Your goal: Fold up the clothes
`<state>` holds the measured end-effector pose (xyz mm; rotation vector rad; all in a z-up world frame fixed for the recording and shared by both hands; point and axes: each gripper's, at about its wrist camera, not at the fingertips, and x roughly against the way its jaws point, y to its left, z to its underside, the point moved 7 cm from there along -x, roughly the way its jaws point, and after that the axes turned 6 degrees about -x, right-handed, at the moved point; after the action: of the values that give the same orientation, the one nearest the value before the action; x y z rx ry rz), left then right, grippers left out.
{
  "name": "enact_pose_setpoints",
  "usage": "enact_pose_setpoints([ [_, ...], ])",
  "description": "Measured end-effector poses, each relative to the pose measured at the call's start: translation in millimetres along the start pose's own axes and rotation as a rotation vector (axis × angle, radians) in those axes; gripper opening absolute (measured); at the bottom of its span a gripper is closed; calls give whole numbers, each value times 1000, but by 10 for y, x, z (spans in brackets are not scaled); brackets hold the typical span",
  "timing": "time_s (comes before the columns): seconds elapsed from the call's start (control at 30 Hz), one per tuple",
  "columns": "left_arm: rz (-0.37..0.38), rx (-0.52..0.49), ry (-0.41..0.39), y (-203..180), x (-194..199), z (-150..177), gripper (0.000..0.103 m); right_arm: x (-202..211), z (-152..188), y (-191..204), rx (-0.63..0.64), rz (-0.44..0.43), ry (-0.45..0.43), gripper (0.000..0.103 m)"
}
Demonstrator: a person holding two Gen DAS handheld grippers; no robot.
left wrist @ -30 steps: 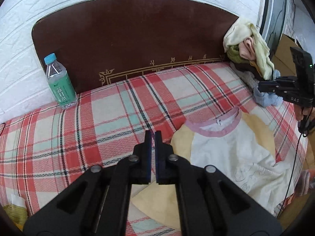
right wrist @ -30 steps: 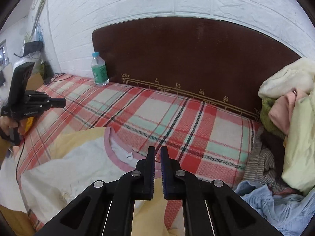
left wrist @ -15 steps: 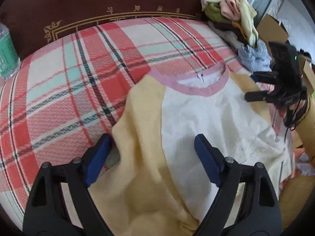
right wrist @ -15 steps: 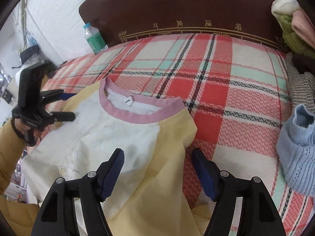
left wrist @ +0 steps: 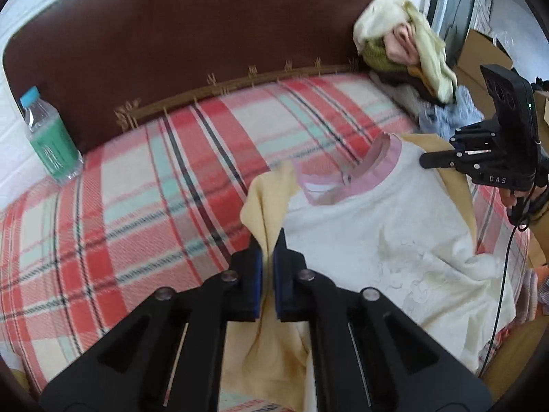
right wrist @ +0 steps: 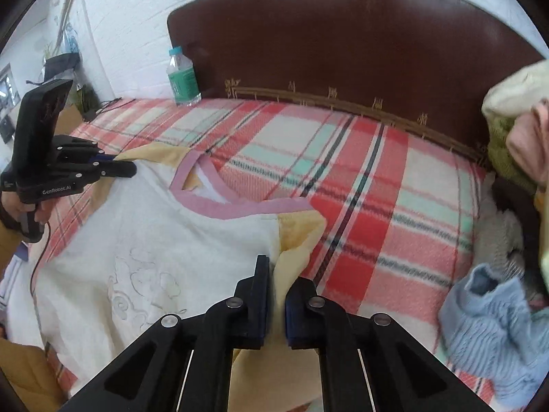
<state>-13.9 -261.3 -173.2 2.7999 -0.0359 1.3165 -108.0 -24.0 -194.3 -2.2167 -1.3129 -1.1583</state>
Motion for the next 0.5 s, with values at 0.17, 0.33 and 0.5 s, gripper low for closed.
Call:
enact_pose_setpoints([
  [0.17,-124,24,-46,320,66,-270,7,53,-495,-171,5,84,-88,6],
  [0.33,-165,144,-54,690,-194,-324,7,-316,-711,-444,-52,162,-73,8],
  [0.5,-69,160,-19,613,-348,-45,8,-678,-485,-648,-117,180,48,20],
])
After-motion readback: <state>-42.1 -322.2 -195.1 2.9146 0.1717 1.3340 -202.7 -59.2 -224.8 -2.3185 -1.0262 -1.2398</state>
